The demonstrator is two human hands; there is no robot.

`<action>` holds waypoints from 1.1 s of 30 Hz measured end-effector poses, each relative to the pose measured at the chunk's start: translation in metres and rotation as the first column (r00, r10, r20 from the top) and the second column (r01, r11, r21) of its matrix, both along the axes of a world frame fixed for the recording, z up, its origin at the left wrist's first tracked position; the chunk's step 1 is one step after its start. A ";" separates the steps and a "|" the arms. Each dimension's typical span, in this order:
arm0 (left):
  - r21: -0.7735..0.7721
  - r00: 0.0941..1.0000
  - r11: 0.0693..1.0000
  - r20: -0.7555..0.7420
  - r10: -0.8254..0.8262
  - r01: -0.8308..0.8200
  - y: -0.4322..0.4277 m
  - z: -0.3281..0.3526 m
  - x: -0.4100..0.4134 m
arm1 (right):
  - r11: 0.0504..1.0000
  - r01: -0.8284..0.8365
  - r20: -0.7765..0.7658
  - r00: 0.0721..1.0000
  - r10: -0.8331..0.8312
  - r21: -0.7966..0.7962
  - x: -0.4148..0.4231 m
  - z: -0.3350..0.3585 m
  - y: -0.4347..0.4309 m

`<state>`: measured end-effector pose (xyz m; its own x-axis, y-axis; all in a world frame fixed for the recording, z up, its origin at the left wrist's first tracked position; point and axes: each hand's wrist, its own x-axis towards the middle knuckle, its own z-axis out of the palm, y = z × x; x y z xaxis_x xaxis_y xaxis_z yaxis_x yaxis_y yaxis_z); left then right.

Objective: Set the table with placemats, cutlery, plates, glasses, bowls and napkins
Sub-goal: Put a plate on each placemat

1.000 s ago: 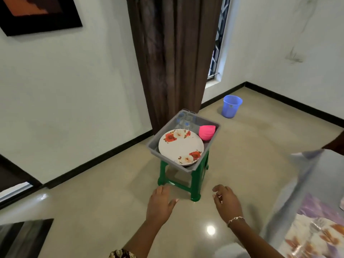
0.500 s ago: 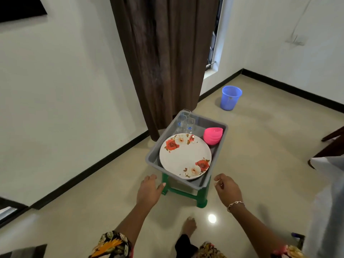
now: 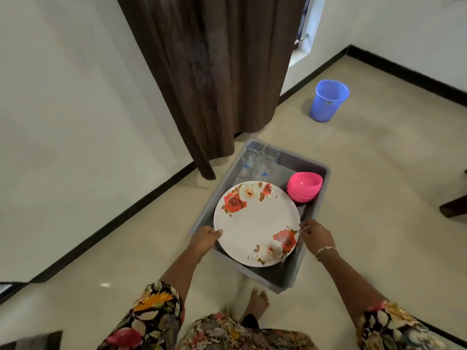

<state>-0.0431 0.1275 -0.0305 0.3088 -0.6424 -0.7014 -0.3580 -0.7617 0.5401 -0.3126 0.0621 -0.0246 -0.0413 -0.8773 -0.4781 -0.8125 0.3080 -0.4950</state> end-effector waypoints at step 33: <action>0.256 0.910 0.893 -0.093 0.405 -0.371 -0.094 -0.152 0.017 | 0.938 0.072 -0.168 0.986 -0.015 0.339 0.018 -0.150 -0.122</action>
